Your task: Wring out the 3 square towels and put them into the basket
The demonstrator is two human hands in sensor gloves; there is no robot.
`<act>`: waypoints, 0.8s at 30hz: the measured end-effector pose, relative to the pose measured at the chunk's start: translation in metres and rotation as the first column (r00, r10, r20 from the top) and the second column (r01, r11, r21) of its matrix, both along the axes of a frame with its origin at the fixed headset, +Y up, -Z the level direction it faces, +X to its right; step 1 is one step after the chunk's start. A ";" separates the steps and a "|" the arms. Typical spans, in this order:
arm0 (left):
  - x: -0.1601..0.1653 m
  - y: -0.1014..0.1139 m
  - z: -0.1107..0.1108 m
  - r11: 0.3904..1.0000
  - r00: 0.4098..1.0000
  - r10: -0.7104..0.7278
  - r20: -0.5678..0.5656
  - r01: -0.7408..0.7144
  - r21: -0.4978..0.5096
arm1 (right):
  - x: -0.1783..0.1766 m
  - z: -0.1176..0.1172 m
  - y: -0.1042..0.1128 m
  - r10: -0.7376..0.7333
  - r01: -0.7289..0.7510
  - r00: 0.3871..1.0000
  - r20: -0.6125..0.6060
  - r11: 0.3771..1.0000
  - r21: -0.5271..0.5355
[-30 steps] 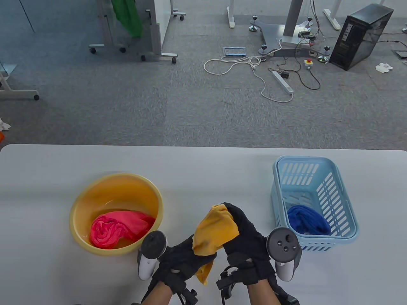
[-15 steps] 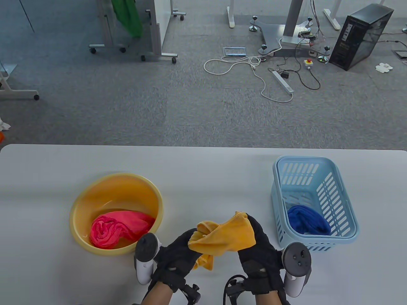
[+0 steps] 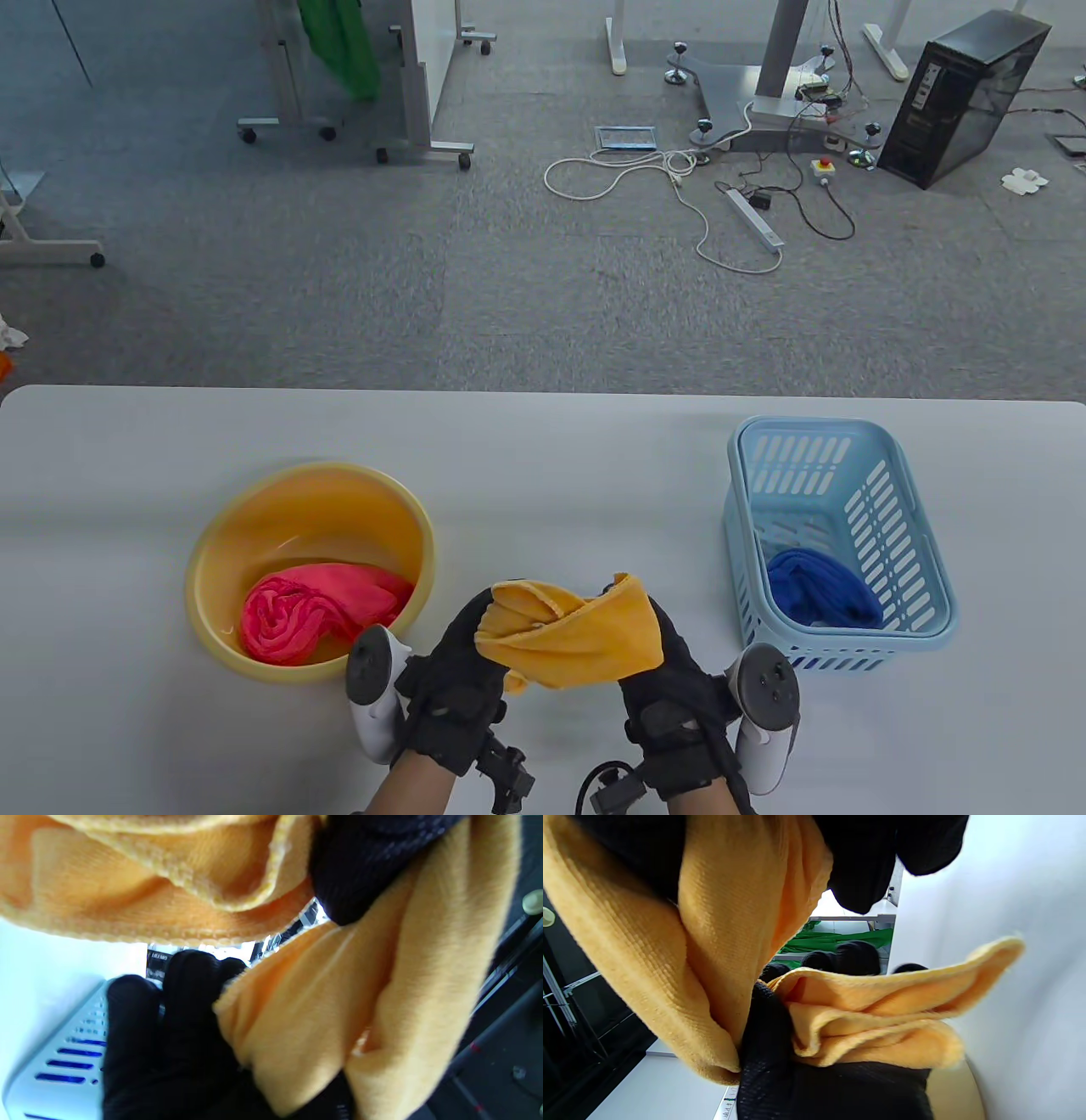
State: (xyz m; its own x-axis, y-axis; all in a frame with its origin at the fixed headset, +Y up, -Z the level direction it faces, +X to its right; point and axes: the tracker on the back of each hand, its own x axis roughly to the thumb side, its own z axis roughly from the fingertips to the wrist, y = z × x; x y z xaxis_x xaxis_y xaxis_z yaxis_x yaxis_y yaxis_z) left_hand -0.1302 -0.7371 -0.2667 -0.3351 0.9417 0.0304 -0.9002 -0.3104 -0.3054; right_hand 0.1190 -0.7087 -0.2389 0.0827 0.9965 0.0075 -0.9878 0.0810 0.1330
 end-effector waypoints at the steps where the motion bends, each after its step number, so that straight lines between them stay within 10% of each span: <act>1: 0.001 -0.001 0.000 0.995 0.996 0.092 0.008 -0.092 -0.040 | 0.000 -0.002 -0.002 -0.015 0.014 0.999 -0.031 0.999 -0.033; 11: -0.014 -0.001 -0.001 0.981 0.988 0.141 -0.063 -0.148 -0.122 | 0.016 -0.012 0.003 0.034 -0.047 0.973 -0.227 0.997 -0.053; 24: -0.013 0.012 0.002 0.996 0.992 -0.092 -0.087 0.090 -0.028 | 0.018 0.005 0.036 0.225 -0.207 0.971 -0.086 0.962 0.180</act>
State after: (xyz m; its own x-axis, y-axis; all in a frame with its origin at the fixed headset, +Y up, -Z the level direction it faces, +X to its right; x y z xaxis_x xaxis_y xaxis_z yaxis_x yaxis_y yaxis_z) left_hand -0.1427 -0.7254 -0.2645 -0.2448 0.9690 0.0331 -0.9481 -0.2321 -0.2172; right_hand 0.1374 -0.6724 -0.2337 -0.1250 0.9758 0.1794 -0.9592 -0.1651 0.2296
